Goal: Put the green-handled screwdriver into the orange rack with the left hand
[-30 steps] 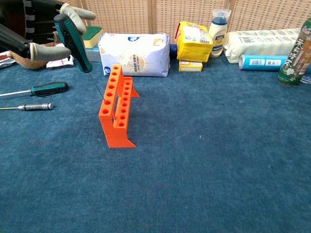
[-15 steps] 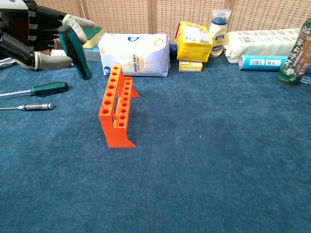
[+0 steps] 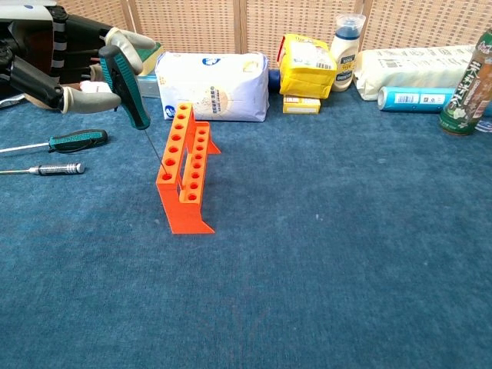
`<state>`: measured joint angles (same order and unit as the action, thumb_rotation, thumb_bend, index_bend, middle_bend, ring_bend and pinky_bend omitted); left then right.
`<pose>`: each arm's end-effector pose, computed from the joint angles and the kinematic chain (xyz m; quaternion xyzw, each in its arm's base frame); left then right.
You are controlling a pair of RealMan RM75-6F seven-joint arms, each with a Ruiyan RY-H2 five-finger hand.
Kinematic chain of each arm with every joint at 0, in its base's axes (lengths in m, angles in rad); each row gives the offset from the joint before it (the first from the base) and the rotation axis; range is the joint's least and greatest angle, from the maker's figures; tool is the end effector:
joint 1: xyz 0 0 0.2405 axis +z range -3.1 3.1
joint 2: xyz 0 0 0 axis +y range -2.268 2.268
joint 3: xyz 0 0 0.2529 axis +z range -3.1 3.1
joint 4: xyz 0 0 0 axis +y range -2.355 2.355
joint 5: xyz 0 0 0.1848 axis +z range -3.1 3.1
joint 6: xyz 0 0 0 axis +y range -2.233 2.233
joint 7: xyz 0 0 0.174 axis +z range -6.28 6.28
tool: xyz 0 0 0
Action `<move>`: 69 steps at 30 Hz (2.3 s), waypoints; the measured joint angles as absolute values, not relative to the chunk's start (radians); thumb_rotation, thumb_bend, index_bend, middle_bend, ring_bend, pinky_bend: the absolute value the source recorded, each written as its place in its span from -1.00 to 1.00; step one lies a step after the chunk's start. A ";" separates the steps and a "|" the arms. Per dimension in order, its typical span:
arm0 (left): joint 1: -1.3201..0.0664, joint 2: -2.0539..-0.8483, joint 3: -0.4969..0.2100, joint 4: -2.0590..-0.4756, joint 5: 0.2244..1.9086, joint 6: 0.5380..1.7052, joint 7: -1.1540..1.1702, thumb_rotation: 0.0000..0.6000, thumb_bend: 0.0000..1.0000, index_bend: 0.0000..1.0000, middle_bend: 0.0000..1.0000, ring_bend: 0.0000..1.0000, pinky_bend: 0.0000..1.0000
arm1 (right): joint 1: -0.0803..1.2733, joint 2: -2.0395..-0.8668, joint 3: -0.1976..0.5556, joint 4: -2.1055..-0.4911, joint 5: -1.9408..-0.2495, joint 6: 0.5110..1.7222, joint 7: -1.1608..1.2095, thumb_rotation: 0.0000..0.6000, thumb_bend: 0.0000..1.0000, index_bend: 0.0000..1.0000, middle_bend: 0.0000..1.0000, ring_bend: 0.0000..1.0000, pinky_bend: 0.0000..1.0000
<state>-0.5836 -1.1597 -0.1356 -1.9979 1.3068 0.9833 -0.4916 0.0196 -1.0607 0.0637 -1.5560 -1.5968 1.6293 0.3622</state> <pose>-0.1175 0.2876 0.0794 -0.5586 -0.6438 -0.4972 0.1618 -0.2951 -0.1902 0.2206 0.5358 -0.4079 0.5058 0.5391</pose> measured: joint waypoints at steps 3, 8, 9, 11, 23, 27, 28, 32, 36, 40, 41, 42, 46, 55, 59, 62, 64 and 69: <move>-0.583 -1.162 -0.137 -1.997 1.302 0.980 -0.485 1.00 -0.17 -0.02 -1.00 -1.00 -0.83 | 0.020 -1.061 0.064 -1.556 -1.596 1.629 0.363 0.53 -0.92 -0.71 -0.75 -0.71 -0.87; -0.587 -1.169 -0.138 -1.994 1.290 0.966 -0.469 1.00 -0.17 -0.02 -1.00 -1.00 -0.83 | 0.020 -1.060 0.064 -1.557 -1.596 1.628 0.362 0.53 -0.92 -0.71 -0.75 -0.71 -0.87; -0.588 -1.171 -0.139 -1.993 1.287 0.964 -0.465 1.00 -0.17 -0.02 -1.00 -1.00 -0.83 | 0.020 -1.060 0.064 -1.557 -1.596 1.628 0.362 0.53 -0.92 -0.71 -0.75 -0.71 -0.87; -0.589 -1.174 -0.140 -1.993 1.283 0.963 -0.459 1.00 -0.17 -0.02 -1.00 -1.00 -0.83 | 0.020 -1.060 0.064 -1.557 -1.596 1.628 0.363 0.53 -0.92 -0.71 -0.75 -0.71 -0.87; -0.593 -1.197 -0.146 -1.989 1.237 0.958 -0.386 1.00 -0.17 -0.02 -1.00 -1.00 -0.83 | 0.019 -1.057 0.065 -1.556 -1.596 1.631 0.372 0.53 -0.92 -0.71 -0.75 -0.71 -0.87; -0.595 -1.211 -0.145 -1.983 1.228 0.955 -0.371 1.00 -0.17 -0.02 -1.00 -1.00 -0.83 | 0.018 -1.057 0.065 -1.556 -1.596 1.631 0.373 0.54 -0.92 -0.71 -0.75 -0.71 -0.87; -0.595 -1.215 -0.145 -1.981 1.227 0.953 -0.370 1.00 -0.17 -0.02 -1.00 -1.00 -0.83 | 0.018 -1.057 0.065 -1.556 -1.596 1.631 0.373 0.54 -0.92 -0.71 -0.75 -0.71 -0.87; -0.594 -1.223 -0.145 -1.978 1.224 0.947 -0.377 1.00 -0.17 -0.02 -1.00 -1.00 -0.83 | 0.019 -1.057 0.065 -1.555 -1.596 1.631 0.374 0.53 -0.92 -0.71 -0.75 -0.71 -0.87; -0.594 -1.231 -0.145 -1.965 1.225 0.943 -0.380 1.00 -0.17 -0.02 -1.00 -1.00 -0.83 | 0.019 -1.056 0.065 -1.556 -1.596 1.629 0.376 0.53 -0.92 -0.71 -0.75 -0.71 -0.87; -0.593 -1.240 -0.144 -1.954 1.225 0.942 -0.373 1.00 -0.17 -0.02 -1.00 -1.00 -0.83 | 0.018 -1.055 0.065 -1.556 -1.596 1.631 0.377 0.54 -0.92 -0.71 -0.75 -0.71 -0.87; -0.593 -1.243 -0.143 -1.951 1.225 0.942 -0.370 1.00 -0.17 -0.02 -1.00 -1.00 -0.83 | 0.018 -1.055 0.065 -1.556 -1.596 1.631 0.378 0.53 -0.92 -0.71 -0.75 -0.71 -0.87; -0.592 -1.246 -0.142 -1.947 1.225 0.942 -0.368 1.00 -0.17 -0.02 -1.00 -1.00 -0.83 | 0.018 -1.055 0.065 -1.556 -1.596 1.631 0.379 0.53 -0.92 -0.71 -0.75 -0.71 -0.87; -0.592 -1.260 -0.138 -1.932 1.220 0.936 -0.363 1.00 -0.17 -0.02 -1.00 -1.00 -0.83 | 0.018 -1.055 0.065 -1.556 -1.595 1.630 0.380 0.54 -0.92 -0.71 -0.75 -0.71 -0.87; -0.597 -1.291 -0.135 -1.910 1.207 0.930 -0.331 1.00 -0.17 -0.02 -1.00 -1.00 -0.83 | 0.017 -1.051 0.067 -1.555 -1.594 1.633 0.392 0.54 -0.92 -0.71 -0.75 -0.71 -0.87; -0.598 -1.297 -0.135 -1.911 1.194 0.942 -0.279 1.00 -0.17 -0.02 -1.00 -1.00 -0.83 | 0.017 -1.050 0.066 -1.555 -1.596 1.634 0.394 0.54 -0.92 -0.71 -0.75 -0.71 -0.87; -0.599 -1.300 -0.136 -1.918 1.169 0.948 -0.239 1.00 -0.17 -0.02 -1.00 -1.00 -0.83 | 0.016 -1.050 0.066 -1.556 -1.596 1.635 0.393 0.54 -0.92 -0.71 -0.75 -0.71 -0.87; -0.601 -1.301 -0.136 -1.921 1.156 0.949 -0.217 1.00 -0.17 -0.02 -1.00 -1.00 -0.83 | 0.016 -1.050 0.066 -1.556 -1.595 1.634 0.393 0.53 -0.92 -0.71 -0.75 -0.71 -0.87; -0.605 -1.304 -0.137 -1.928 1.125 0.948 -0.181 1.00 -0.17 -0.02 -1.00 -1.00 -0.83 | 0.017 -1.050 0.066 -1.557 -1.596 1.633 0.392 0.55 -0.92 -0.71 -0.75 -0.71 -0.87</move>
